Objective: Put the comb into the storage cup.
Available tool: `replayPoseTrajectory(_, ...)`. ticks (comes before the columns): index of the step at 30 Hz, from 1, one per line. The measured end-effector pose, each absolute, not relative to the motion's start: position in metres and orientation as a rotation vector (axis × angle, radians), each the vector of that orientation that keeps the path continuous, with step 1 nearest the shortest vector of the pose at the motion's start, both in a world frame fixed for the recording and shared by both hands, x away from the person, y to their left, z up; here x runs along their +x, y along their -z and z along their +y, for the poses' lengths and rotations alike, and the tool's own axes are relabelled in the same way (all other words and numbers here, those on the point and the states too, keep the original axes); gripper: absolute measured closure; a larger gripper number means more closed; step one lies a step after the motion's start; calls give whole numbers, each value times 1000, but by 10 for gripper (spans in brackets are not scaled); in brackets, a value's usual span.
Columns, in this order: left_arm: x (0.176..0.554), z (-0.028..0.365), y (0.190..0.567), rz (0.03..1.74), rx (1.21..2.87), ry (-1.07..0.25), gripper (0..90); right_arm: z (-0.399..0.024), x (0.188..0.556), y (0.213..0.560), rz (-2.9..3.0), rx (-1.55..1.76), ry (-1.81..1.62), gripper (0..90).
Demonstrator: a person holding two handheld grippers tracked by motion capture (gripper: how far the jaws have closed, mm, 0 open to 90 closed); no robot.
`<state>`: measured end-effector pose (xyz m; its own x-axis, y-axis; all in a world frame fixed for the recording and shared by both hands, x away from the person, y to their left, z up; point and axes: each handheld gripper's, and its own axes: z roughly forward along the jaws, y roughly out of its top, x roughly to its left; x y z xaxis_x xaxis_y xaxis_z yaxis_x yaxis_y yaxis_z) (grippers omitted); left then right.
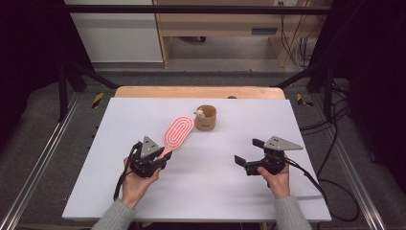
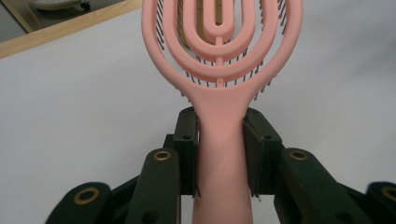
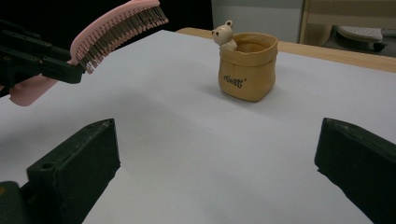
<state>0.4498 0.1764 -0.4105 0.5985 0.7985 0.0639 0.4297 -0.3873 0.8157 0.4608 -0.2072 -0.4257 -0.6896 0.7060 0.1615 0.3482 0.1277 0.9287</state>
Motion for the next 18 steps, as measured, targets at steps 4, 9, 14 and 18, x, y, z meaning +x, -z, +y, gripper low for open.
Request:
replayPoseTrajectory(4, 449, 175, 410, 967, 2017, -591, 691, -203, 462, 424, 2093, 1021, -1590, 5)
replayPoseTrajectory(9, 448, 173, 410, 965, 2009, -590, 690, -200, 462, 422, 2092, 1020, -1591, 4)
replayPoseTrajectory(14, 447, 170, 407, 964, 2000, -595, 691, -197, 463, 420, 2089, 1021, -1600, 5)
replayPoseTrajectory(18, 446, 167, 405, 963, 1994, -604, 691, -194, 464, 417, 2081, 1016, -1613, 5)
